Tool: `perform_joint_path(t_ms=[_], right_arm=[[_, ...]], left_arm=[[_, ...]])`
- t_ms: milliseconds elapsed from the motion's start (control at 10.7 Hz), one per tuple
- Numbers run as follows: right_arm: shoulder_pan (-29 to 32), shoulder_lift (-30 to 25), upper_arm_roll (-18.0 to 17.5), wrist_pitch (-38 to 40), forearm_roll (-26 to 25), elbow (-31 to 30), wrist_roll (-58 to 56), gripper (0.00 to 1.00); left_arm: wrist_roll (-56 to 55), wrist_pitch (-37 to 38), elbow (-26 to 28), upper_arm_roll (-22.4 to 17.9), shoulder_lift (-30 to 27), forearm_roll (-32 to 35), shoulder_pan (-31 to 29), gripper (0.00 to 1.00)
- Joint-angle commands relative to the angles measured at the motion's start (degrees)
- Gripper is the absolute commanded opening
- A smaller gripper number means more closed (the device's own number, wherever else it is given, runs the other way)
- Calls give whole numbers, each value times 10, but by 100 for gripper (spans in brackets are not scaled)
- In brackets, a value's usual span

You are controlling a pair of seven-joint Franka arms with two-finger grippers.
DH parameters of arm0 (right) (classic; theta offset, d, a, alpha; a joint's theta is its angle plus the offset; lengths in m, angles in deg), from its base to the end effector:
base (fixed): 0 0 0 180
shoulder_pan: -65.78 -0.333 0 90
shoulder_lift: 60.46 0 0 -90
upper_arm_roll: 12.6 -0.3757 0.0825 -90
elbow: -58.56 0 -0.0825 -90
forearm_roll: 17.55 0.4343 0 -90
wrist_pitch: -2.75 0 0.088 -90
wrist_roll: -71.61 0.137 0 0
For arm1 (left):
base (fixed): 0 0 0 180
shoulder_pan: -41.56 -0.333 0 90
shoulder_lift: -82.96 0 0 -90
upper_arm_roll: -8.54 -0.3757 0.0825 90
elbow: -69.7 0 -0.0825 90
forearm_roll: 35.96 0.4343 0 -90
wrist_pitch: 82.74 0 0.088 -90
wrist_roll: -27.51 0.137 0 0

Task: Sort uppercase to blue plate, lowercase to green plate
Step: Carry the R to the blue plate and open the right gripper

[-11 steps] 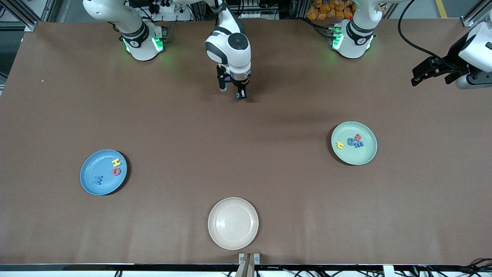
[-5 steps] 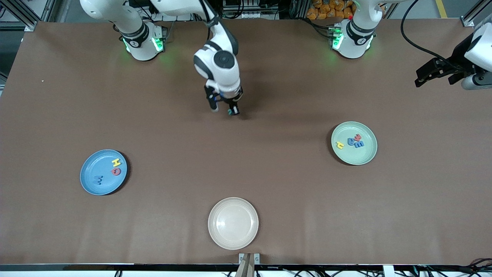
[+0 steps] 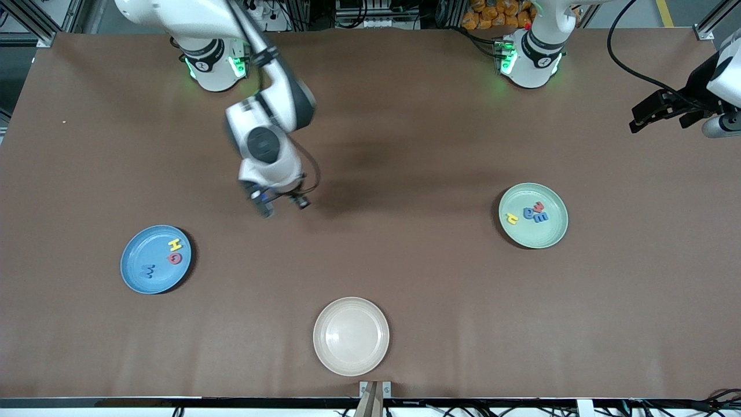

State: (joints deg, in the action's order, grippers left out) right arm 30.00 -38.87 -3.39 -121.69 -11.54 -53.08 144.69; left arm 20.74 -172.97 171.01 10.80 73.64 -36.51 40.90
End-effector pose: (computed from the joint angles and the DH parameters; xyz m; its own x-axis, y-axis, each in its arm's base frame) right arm 0.5808 0.3017 0.2687 0.6400 -0.7661 -0.0599 -0.7552 -0.6414 0.1354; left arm 0.5410 -0.0181 0.6448 0.9954 0.0909 -0.0310 0.0909 -0.9959 -0.0005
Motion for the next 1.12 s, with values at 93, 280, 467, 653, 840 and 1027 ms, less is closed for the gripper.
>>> perform_joint_path(t_ms=[93,280,467,653,840,1027], right_arm=[[134,-19,-13,24,-2,-7,-249,0],[204,-25,-13,31,-22,-4,-387,0],[268,-19,-14,27,-77,9,-492,0],[306,-15,-13,4,-114,13,-571,0],[336,-1,-14,-32,-151,22,-600,0],[331,-1,-15,-33,-152,24,-601,30]], left_arm=[[9,-4,-1,8,-3,13,-4,100],[9,-4,-1,8,-3,13,-4,100],[6,-7,-1,8,-3,13,-5,100],[0,-7,-1,8,-3,12,-5,100],[-1,-7,0,8,-4,12,-5,100],[-2,-7,0,8,-4,11,-5,100]])
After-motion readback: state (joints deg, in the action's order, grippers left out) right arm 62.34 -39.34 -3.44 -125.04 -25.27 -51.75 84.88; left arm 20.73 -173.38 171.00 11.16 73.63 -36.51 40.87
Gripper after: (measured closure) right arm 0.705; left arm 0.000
